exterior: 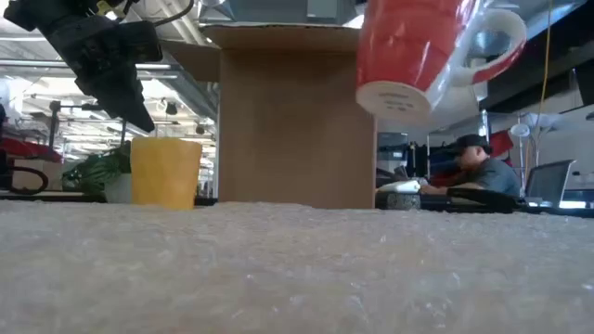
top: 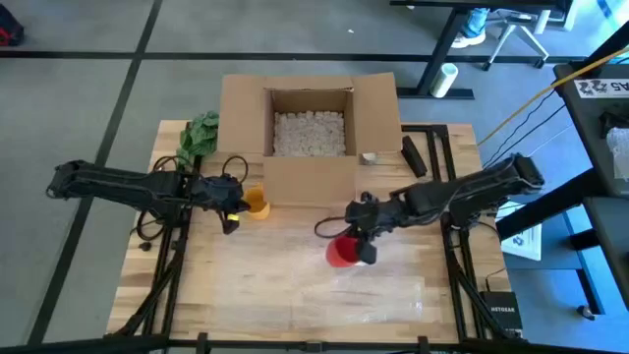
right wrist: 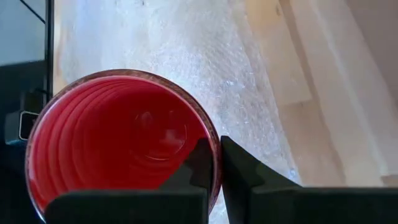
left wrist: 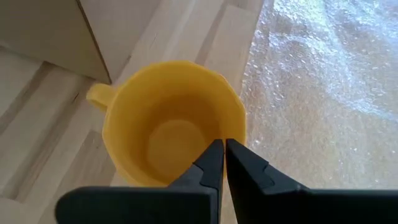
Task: Wrap mug
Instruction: Put the red mug on the bubble wrap, then adjust the yellow mug slightly to left
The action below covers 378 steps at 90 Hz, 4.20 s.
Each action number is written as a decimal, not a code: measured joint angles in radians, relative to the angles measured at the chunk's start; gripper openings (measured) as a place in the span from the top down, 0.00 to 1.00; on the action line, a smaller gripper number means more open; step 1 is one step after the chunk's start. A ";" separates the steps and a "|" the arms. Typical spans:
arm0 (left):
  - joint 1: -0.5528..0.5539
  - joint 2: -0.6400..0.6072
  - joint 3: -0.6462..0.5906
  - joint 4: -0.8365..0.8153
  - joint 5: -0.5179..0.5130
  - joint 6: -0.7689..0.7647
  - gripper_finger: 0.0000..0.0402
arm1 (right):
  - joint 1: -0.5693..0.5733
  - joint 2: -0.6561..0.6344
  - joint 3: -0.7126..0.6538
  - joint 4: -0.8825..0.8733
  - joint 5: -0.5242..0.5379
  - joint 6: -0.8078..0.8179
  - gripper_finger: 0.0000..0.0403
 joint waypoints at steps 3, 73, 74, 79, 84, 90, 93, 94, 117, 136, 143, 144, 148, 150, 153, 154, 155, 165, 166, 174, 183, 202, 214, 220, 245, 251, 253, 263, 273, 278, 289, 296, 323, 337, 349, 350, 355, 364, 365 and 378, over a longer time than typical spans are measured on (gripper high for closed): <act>0.000 0.000 0.000 0.000 0.000 -0.001 1.00 | 0.000 0.021 0.023 -0.014 -0.001 -0.012 1.00; 0.013 0.000 0.000 0.043 -0.114 0.099 1.00 | 0.011 0.202 0.104 0.116 -0.097 -0.101 1.00; 0.015 0.000 0.000 0.052 -0.116 0.108 1.00 | 0.011 0.202 0.104 0.116 -0.097 -0.101 1.00; 0.030 0.000 0.000 0.097 -0.117 0.137 1.00 | 0.011 0.202 0.104 0.119 -0.097 -0.101 1.00; 0.043 0.000 0.000 0.139 -0.114 0.163 1.00 | 0.011 0.202 0.104 0.123 -0.100 -0.101 1.00; 0.059 0.003 0.000 0.179 -0.101 0.185 1.00 | 0.010 0.202 0.104 0.140 -0.106 -0.101 1.00; 0.068 0.005 0.000 0.190 -0.095 0.189 1.00 | 0.010 0.203 0.104 0.155 -0.108 -0.101 1.00; 0.071 0.006 0.000 0.193 -0.094 0.191 1.00 | 0.010 0.203 0.104 0.160 -0.110 -0.101 1.00; 0.094 0.061 0.000 0.206 -0.088 0.204 1.00 | 0.010 0.203 0.104 0.187 -0.125 -0.104 1.00; 0.094 0.102 0.000 0.242 -0.088 0.214 1.00 | 0.009 0.272 0.159 0.182 -0.139 -0.134 1.00; 0.094 0.108 0.000 0.234 -0.088 0.214 1.00 | 0.010 0.334 0.236 0.114 -0.139 -0.180 1.00; 0.094 0.109 0.000 0.234 -0.088 0.214 1.00 | 0.010 0.340 0.249 0.101 -0.137 -0.185 1.00; 0.094 0.109 0.000 0.230 -0.088 0.212 1.00 | 0.010 0.366 0.296 0.053 -0.125 -0.210 1.00; 0.094 0.109 0.000 0.228 -0.088 0.212 1.00 | 0.010 0.378 0.321 0.031 -0.116 -0.221 1.00; 0.093 0.109 0.000 0.227 -0.087 0.210 1.00 | 0.010 0.391 0.354 0.007 -0.108 -0.237 1.00; 0.092 0.109 0.000 0.227 -0.088 0.211 1.00 | 0.010 0.393 0.365 0.001 -0.105 -0.241 1.00; 0.091 0.109 0.000 0.226 -0.088 0.211 1.00 | 0.010 0.395 0.373 -0.004 -0.104 -0.248 1.00; 0.085 0.108 0.000 0.218 -0.088 0.209 1.00 | 0.009 0.409 0.423 -0.044 -0.079 -0.278 1.00; 0.085 0.108 0.000 0.215 -0.087 0.209 1.00 | 0.009 0.410 0.424 -0.044 -0.078 -0.279 1.00; 0.079 0.109 0.000 0.195 -0.087 0.208 1.00 | 0.008 0.413 0.425 -0.044 -0.069 -0.284 1.00; 0.079 0.109 0.000 0.177 -0.087 0.207 1.00 | 0.003 0.412 0.419 -0.048 -0.063 -0.282 1.00; 0.079 0.108 0.000 0.157 -0.087 0.204 1.00 | 0.002 0.412 0.382 -0.029 -0.052 -0.272 1.00; 0.079 0.108 0.000 0.145 -0.087 0.202 1.00 | 0.002 0.458 0.377 -0.026 -0.053 -0.262 1.00; 0.079 0.108 0.000 0.147 -0.087 0.202 1.00 | 0.002 0.491 0.374 -0.023 -0.059 -0.262 1.00; 0.079 0.108 0.000 0.124 -0.087 0.199 1.00 | 0.001 0.524 0.375 -0.059 -0.044 -0.275 0.99; 0.079 0.108 0.000 0.124 -0.087 0.200 1.00 | 0.001 0.524 0.375 -0.055 -0.051 -0.290 0.96; 0.079 0.108 0.000 0.124 -0.087 0.201 1.00 | 0.001 0.524 0.375 -0.050 -0.057 -0.296 0.95; 0.079 0.108 0.000 0.124 -0.087 0.201 1.00 | 0.001 0.525 0.375 0.002 -0.080 -0.310 0.86; 0.079 0.108 0.000 0.124 -0.087 0.199 1.00 | 0.001 0.525 0.385 0.029 -0.080 -0.310 0.75; 0.079 0.108 0.000 0.124 -0.087 0.199 1.00 | 0.001 0.525 0.400 0.030 -0.079 -0.310 0.70; 0.079 0.108 0.000 0.126 -0.088 0.199 1.00 | 0.001 0.525 0.451 0.003 -0.069 -0.309 0.63; 0.081 0.108 0.000 0.126 -0.101 0.199 1.00 | 0.003 0.525 0.500 -0.048 -0.036 -0.309 0.62; 0.086 0.083 0.082 0.057 -0.144 0.225 0.98 | 0.003 0.525 0.588 -0.178 0.017 -0.323 0.62; 0.121 0.083 0.147 -0.123 -0.148 0.153 0.87 | 0.003 0.525 0.588 -0.229 0.039 -0.328 0.62; 0.152 0.083 0.157 -0.229 -0.118 0.098 0.76 | 0.003 0.524 0.588 -0.252 0.053 -0.332 0.62; 0.153 0.083 0.157 -0.228 -0.108 0.097 0.75 | 0.003 0.524 0.588 -0.251 0.053 -0.332 0.62; 0.159 0.083 0.158 -0.211 -0.053 0.095 0.72 | 0.003 0.517 0.588 -0.248 0.055 -0.333 0.62; 0.161 0.083 0.159 -0.177 -0.019 0.081 0.66 | 0.003 0.507 0.588 -0.241 0.061 -0.333 0.62; 0.161 0.083 0.159 -0.178 -0.019 0.079 0.66 | 0.003 0.507 0.589 -0.241 0.064 -0.334 0.62; 0.161 0.101 0.157 -0.198 -0.019 0.058 0.62 | 0.003 0.504 0.587 -0.241 0.071 -0.334 0.62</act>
